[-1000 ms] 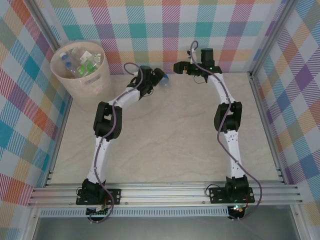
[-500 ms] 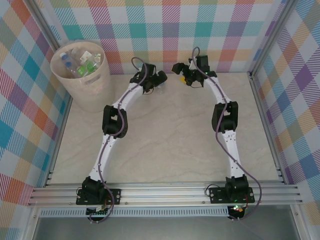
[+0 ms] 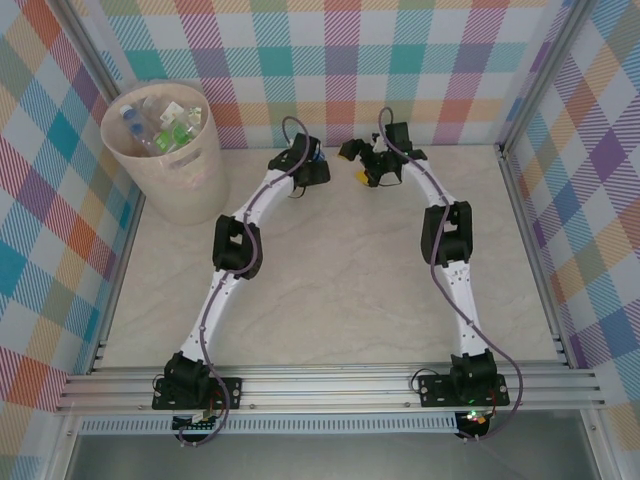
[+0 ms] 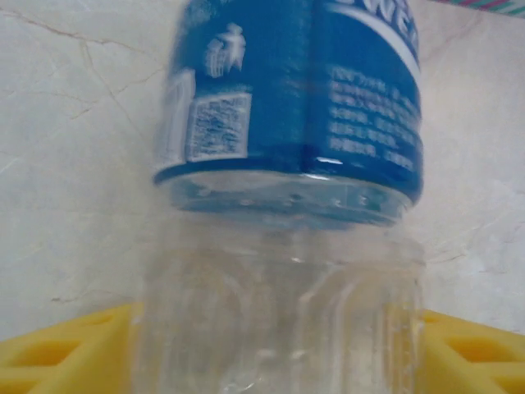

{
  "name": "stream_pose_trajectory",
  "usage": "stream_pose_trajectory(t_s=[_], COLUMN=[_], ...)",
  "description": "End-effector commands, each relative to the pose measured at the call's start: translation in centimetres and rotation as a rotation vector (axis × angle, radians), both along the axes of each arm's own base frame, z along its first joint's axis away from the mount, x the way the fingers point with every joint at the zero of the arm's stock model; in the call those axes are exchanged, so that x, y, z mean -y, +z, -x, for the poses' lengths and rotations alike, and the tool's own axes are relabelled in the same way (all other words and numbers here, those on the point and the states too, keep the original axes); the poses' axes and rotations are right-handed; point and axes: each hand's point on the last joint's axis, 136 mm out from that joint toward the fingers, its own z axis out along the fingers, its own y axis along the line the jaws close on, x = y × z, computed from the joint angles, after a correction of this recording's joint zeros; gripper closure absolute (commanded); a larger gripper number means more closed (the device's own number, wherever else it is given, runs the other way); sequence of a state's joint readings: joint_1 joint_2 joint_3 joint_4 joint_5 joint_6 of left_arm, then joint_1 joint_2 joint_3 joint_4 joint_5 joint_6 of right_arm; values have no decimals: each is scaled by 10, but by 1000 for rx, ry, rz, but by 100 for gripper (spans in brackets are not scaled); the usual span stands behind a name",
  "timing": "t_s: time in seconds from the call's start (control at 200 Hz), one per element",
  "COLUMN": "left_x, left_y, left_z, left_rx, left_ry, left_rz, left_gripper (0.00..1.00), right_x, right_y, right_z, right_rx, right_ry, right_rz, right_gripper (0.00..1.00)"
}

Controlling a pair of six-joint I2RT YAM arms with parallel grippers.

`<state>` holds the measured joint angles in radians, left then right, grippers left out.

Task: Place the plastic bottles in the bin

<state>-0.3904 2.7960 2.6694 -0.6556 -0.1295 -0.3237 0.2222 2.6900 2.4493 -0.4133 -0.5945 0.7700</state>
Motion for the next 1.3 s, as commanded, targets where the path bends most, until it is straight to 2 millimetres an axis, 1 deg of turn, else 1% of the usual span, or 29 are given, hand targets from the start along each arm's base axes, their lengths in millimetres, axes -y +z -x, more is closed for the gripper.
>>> stream_pose_trajectory(t_s=[0.0,0.115,0.195,0.27,0.34,0.39,0.4,0.465,0.48,0.495,0.63,0.785,0.955,1.115,1.19,1.295], left_x=[-5,0,2,4,8,11,11,13,13,13,7,-6,-26,-58,-74,-91], left_y=[-2,8,23,44,64,85,86,109,111,117,160,207,261,309,327,345], left_z=[2,6,11,16,22,27,29,38,41,44,71,107,146,180,194,212], left_rx=[-5,-8,-2,15,33,57,54,75,73,80,118,164,234,309,340,375], left_ry=[-24,-60,-80,-90,-107,-122,-124,-141,-142,-146,-164,-185,-187,-130,-98,-68], left_rz=[-62,-55,-69,-79,-63,-38,-37,-10,-9,-3,29,49,60,33,22,18], left_gripper=[34,38,40,42,44,46,46,48,48,49,49,49,49,49,49,49], right_x=[-3,-1,4,8,14,19,20,26,28,29,42,52,57,61,65,71], right_y=[44,55,65,78,85,93,93,101,103,105,124,140,153,175,187,205], right_z=[9,18,29,42,56,67,69,84,87,91,117,139,153,168,177,193], right_rx=[50,57,71,95,107,122,121,133,137,142,183,216,231,261,287,327], right_ry=[30,42,50,56,57,53,53,46,43,39,3,-13,-25,-45,-59,-74], right_rz=[-11,-3,12,36,63,82,86,107,112,116,145,172,172,154,152,151], right_gripper=[0,0,0,0,0,0,0,0,0,0,0,0,0,0,0,0])
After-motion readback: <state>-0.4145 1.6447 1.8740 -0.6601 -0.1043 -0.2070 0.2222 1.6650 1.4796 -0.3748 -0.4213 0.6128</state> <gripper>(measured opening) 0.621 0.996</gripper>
